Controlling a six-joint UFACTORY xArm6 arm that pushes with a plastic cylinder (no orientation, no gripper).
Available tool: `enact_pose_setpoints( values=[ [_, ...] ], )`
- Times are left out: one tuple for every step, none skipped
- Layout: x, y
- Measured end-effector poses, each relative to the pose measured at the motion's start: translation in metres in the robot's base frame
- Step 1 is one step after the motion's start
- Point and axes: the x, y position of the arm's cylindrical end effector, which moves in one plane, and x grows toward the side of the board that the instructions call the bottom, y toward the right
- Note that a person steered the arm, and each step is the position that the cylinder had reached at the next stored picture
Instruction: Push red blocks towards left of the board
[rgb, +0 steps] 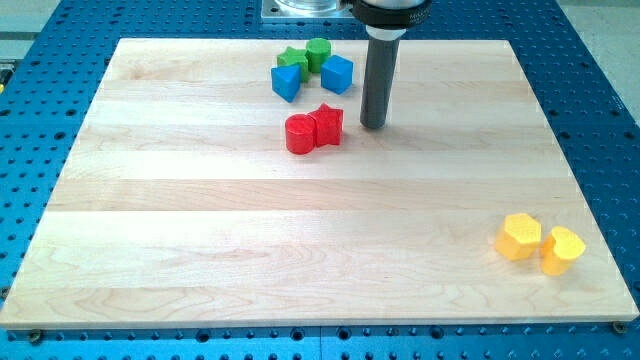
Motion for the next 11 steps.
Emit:
enact_pose_setpoints(
  values=[
    [0.0, 0.0],
    [-0.001, 0.0],
    [-0.001, 0.0],
    [-0.001, 0.0],
    [0.005, 0.0],
    [0.015, 0.0],
    [0.016, 0.0],
    [0.016, 0.0],
    [0.014, -0.002],
    [0.015, -0.022],
    [0.009, -0.058]
  ],
)
